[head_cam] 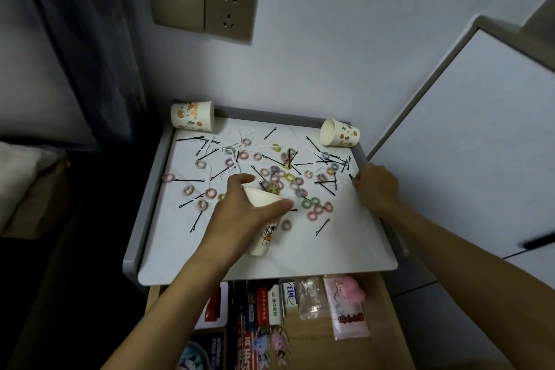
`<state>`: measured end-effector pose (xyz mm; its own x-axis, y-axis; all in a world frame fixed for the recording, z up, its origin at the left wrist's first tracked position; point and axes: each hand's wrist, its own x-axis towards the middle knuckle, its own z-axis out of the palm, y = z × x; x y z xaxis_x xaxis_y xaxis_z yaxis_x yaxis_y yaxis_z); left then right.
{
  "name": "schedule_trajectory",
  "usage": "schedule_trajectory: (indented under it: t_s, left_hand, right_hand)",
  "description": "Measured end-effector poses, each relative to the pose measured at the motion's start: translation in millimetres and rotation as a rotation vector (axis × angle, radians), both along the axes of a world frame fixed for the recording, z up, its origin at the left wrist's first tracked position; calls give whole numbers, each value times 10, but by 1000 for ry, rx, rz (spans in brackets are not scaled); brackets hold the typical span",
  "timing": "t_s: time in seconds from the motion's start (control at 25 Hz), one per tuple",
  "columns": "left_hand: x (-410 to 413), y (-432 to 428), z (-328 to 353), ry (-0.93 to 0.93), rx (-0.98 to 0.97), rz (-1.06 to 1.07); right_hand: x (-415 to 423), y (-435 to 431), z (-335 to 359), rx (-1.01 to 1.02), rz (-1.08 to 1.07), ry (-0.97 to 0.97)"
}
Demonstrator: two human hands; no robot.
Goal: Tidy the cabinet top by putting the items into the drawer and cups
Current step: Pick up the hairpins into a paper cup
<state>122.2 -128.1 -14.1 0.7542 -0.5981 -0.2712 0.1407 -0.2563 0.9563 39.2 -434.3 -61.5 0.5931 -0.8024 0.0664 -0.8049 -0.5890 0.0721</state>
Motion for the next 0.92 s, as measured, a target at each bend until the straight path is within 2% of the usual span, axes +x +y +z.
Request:
schedule_trajectory:
  t_s: [0.12, 0.2, 0.36, 0.68, 0.92]
  left_hand:
    - [18, 8, -1, 0, 1, 11]
    - [26, 20, 28, -2, 0, 22]
    - [59, 49, 43, 12, -21, 36]
    - [118, 57, 24, 26, -3, 51]
    - [96, -1, 5, -5, 14, 47]
  right_hand:
    - [59, 54, 17, -10, 22, 118]
    - [119, 25, 65, 12, 10, 128]
    - [325, -156, 179, 68, -91, -25]
    - [466, -339, 173, 147, -110, -117]
    - [568, -354, 139, 274, -166, -284]
